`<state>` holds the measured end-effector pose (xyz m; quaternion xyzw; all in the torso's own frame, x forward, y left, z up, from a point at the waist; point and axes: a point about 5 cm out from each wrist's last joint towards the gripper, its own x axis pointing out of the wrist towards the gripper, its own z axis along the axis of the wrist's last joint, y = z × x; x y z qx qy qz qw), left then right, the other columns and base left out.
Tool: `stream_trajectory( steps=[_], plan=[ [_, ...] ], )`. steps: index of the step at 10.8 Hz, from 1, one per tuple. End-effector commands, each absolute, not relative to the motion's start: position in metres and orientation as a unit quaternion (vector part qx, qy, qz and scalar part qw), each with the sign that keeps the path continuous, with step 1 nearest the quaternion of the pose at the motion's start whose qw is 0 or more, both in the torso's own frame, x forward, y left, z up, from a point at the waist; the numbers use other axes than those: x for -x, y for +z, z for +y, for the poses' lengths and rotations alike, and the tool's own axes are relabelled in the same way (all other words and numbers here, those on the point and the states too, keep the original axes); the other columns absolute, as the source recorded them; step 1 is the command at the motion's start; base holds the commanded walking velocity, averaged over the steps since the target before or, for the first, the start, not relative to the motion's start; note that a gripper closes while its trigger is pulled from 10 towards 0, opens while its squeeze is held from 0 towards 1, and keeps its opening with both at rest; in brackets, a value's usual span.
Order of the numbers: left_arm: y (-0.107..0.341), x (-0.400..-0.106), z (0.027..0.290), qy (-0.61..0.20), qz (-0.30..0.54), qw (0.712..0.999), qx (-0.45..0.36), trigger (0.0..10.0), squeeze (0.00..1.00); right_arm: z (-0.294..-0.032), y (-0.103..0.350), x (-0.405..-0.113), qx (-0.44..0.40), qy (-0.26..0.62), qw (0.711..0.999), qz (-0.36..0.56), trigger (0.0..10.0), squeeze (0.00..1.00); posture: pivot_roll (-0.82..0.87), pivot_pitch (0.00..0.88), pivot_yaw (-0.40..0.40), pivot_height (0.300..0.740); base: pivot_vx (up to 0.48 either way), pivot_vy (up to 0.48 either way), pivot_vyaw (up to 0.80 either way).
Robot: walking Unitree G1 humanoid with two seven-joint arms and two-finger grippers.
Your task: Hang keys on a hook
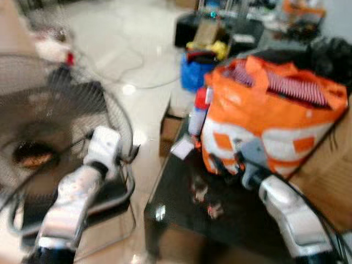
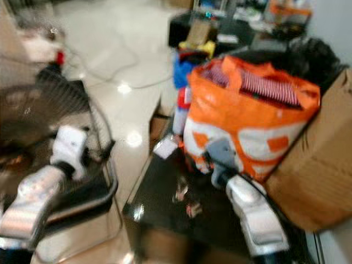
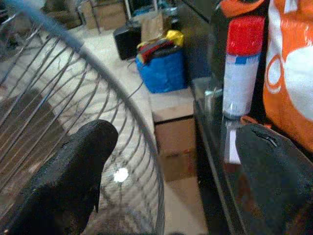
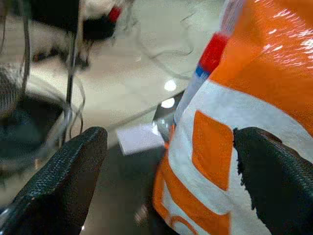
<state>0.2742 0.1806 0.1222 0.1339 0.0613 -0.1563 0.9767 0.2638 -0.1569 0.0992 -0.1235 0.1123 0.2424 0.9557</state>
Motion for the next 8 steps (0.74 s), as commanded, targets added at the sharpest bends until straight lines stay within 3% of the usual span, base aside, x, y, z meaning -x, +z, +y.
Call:
stream_trajectory(
  steps=[1, 2, 3, 5, 8],
  plan=[
    [0.12, -0.274, 0.169, -0.184, 0.063, 0.972, -0.128, 10.0, 0.0, -0.165, 0.096, -0.264, 0.153, 0.254, 0.945, 0.135, 10.0, 1.0, 0.02, 0.0, -0.067, 0.74, 0.0, 0.0, 0.0],
    [0.114, -0.273, 0.17, -0.204, 0.082, 0.966, -0.136, 10.0, 0.0, -0.162, 0.094, -0.267, 0.2, 0.31, 0.914, 0.167, 10.0, 1.0, 0.0, 0.0, -0.066, 0.74, 0.0, 0.0, 0.0],
    [0.111, -0.271, 0.169, -0.222, 0.091, 0.96, -0.142, 10.0, 0.0, -0.16, 0.089, -0.268, 0.217, 0.336, 0.897, 0.187, 10.0, 0.0, 0.0, 0.0, -0.07, 0.74, 0.0, 0.0, 0.0],
    [0.095, -0.258, 0.165, -0.289, 0.138, 0.935, -0.151, 10.0, 0.0, -0.14, 0.071, -0.27, 0.255, 0.411, 0.847, 0.222, 10.0, 0.0, -0.02, 0.0, -0.078, 0.74, 0.0, 0.0, 0.0],
    [0.085, -0.238, 0.167, -0.323, 0.171, 0.917, -0.159, 10.0, 0.0, -0.104, 0.036, -0.27, 0.279, 0.463, 0.801, 0.256, 10.0, 0.0, -0.05, 0.0, -0.091, 0.74, 0.0, 0.0, 0.0]
  ],
)
